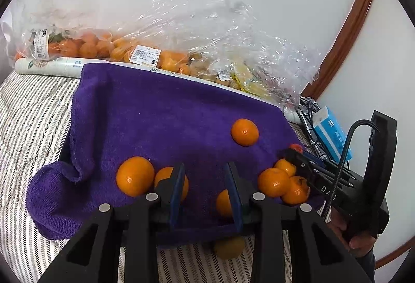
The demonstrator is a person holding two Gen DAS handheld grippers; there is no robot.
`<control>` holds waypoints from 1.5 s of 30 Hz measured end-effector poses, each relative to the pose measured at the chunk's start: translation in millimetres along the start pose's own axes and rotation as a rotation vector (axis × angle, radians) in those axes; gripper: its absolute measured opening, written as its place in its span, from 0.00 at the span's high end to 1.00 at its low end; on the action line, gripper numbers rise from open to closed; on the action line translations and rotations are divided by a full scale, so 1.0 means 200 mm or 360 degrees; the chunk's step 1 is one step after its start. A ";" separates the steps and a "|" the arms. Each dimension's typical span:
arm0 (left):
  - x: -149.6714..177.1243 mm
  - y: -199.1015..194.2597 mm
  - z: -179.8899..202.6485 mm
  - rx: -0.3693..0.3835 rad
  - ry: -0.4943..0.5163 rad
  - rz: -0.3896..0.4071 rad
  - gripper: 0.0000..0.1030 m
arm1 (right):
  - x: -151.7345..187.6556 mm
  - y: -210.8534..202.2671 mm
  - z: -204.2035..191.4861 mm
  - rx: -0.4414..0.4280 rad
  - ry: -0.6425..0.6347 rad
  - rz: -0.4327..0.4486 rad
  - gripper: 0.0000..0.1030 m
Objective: Organize fruits
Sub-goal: 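Open the right gripper to drop the strawberry while the left gripper releases its oval fruit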
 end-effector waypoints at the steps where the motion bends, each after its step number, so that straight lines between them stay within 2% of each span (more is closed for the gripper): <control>1: 0.00 0.00 0.00 0.0001 0.0000 -0.0002 0.70 | 0.00 0.00 0.00 0.0001 -0.0002 0.0001 0.77; 25: 0.01 0.01 0.03 0.0013 0.0025 -0.0026 0.69 | 0.00 0.00 0.01 0.0011 -0.0005 0.0006 0.76; 38: 0.01 0.00 0.02 0.0023 0.0014 -0.0017 0.67 | -0.02 -0.02 0.01 0.0014 -0.0005 0.0030 0.71; 41: 0.01 -0.01 0.03 0.0029 0.0011 -0.0008 0.67 | -0.02 -0.03 0.01 0.0007 -0.0008 0.0041 0.67; 45: 0.00 -0.02 0.04 0.0038 0.0014 0.0017 0.62 | -0.04 -0.06 -0.01 -0.0035 -0.0002 0.0081 0.55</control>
Point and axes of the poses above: each gripper's, at about its wrist camera, not at the fingertips, and y roughly the way its jaws point, z to its right, x to its underside, the point moved 8 cm from there along y, roughly the way its jaws point, and after that the axes turned 7 degrees about x, right-handed, at the moved point
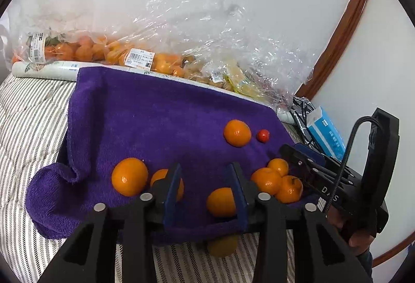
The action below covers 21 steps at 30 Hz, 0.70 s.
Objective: Organize fruits
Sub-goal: 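Open the right gripper to drop the strawberry while the left gripper releases its oval fruit, then withdraw both open grippers from the towel toward the yellow-green fruits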
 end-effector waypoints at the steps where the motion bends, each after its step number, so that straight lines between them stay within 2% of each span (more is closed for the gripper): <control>1: 0.00 0.00 0.00 -0.0001 0.0003 0.0006 0.60 | -0.01 -0.01 0.00 -0.0005 0.0000 0.0015 0.54; 5: -0.01 -0.02 0.02 0.0010 0.0008 0.0025 0.58 | -0.02 -0.05 -0.02 -0.0021 -0.0016 0.0060 0.45; 21: -0.02 -0.05 0.04 -0.0045 0.0054 0.0071 0.58 | -0.04 -0.10 -0.04 -0.0015 -0.0014 0.0101 0.42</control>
Point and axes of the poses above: each gripper's, at about its wrist camera, not at the fingertips, and y roughly the way its jaws point, z to its right, x to its underside, the point moved 8 cm from there along y, roughly the way its jaws point, and after that the axes turned 7 degrees about x, right-handed, at the moved point
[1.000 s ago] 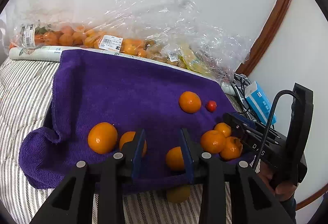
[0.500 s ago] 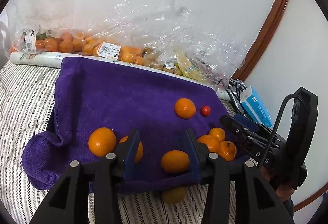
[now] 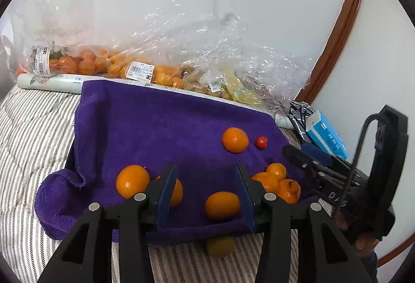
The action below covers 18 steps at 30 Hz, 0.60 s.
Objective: Organize fruits
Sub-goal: 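Withdraw both open grippers from the towel toward the yellow-green fruits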
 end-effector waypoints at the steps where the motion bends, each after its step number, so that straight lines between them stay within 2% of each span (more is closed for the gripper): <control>1: 0.00 0.00 0.00 -0.0009 0.0003 -0.0003 0.58 | -0.01 -0.01 0.00 -0.0006 0.0009 0.0004 0.42; 10: 0.02 -0.03 -0.03 -0.0060 -0.0001 0.0042 0.58 | 0.00 -0.13 -0.07 -0.0040 -0.0016 0.0088 0.42; 18: 0.11 -0.16 -0.08 -0.0144 0.0028 0.0081 0.58 | 0.13 -0.27 -0.13 -0.0019 -0.0009 0.0012 0.45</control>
Point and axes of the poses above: each gripper's, at about its wrist camera, not at the fingertips, and y roughly the way its jaws point, z to its right, x to its underside, the point moved 8 cm from there along y, roughly the way its jaws point, and after that the axes turned 7 degrees about x, right-handed, at the moved point
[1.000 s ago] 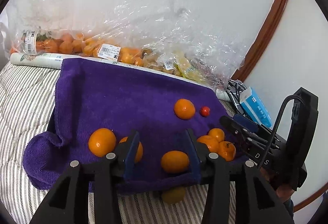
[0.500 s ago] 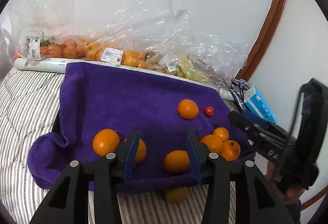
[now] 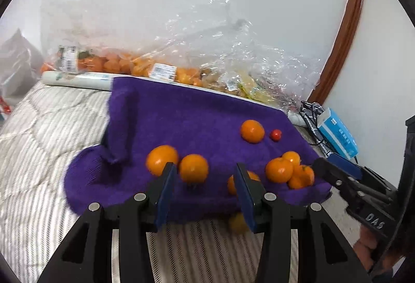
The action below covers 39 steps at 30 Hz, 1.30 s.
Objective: Organize fruits
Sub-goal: 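Withdraw both open grippers from the towel toward the yellow-green fruits, then grasp a small yellow-green fruit on the bedspread with the right gripper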
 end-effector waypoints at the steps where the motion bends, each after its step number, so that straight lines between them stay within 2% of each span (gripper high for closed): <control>1: 0.01 -0.03 -0.02 -0.0018 0.0004 0.0007 0.58 | 0.02 -0.02 0.00 -0.0010 0.0023 -0.0018 0.45; 5: 0.07 -0.11 -0.08 -0.0096 -0.0002 0.0004 0.58 | 0.10 -0.07 -0.02 0.0007 0.0097 -0.0109 0.48; 12: 0.19 -0.24 -0.19 -0.0199 -0.0047 -0.0022 0.58 | 0.30 -0.18 -0.16 -0.0076 0.0086 -0.0227 0.49; 17: 0.24 -0.32 -0.25 -0.0232 -0.0090 -0.0022 0.58 | 0.42 -0.20 -0.30 -0.0155 0.0056 -0.0310 0.52; 22: 0.28 -0.31 -0.31 -0.0238 -0.0175 -0.0088 0.58 | 0.48 -0.19 -0.41 -0.0185 -0.0010 -0.0360 0.56; 25: 0.30 -0.31 -0.31 -0.0243 -0.0170 -0.0094 0.58 | 0.51 -0.14 -0.44 -0.0151 -0.0053 -0.0397 0.68; 26: 0.30 -0.30 -0.30 -0.0247 -0.0160 -0.0096 0.58 | 0.53 -0.13 -0.45 -0.0158 -0.0054 -0.0420 0.76; 27: 0.30 -0.30 -0.30 -0.0251 -0.0147 -0.0097 0.58 | 0.54 -0.12 -0.45 -0.0161 -0.0053 -0.0433 0.77; 31: 0.29 -0.29 -0.27 -0.0227 -0.0128 -0.0095 0.58 | 0.51 -0.15 -0.40 -0.0067 -0.0069 -0.0346 0.77; 37: 0.29 -0.28 -0.28 -0.0159 -0.0177 -0.0093 0.59 | 0.40 -0.15 -0.16 0.0083 -0.0035 -0.0252 0.77; 39: 0.29 -0.28 -0.27 -0.0126 -0.0176 -0.0096 0.59 | 0.39 -0.12 -0.06 0.0148 -0.0003 -0.0264 0.77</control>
Point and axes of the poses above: each gripper's, at about its wrist camera, not at the fingertips, and y roughly the way its jaws point, z to its right, x to its underside, the point moved 8 cm from there along y, roughly the way its jaws point, and after that the axes turned 7 degrees about x, right-handed, at the moved point
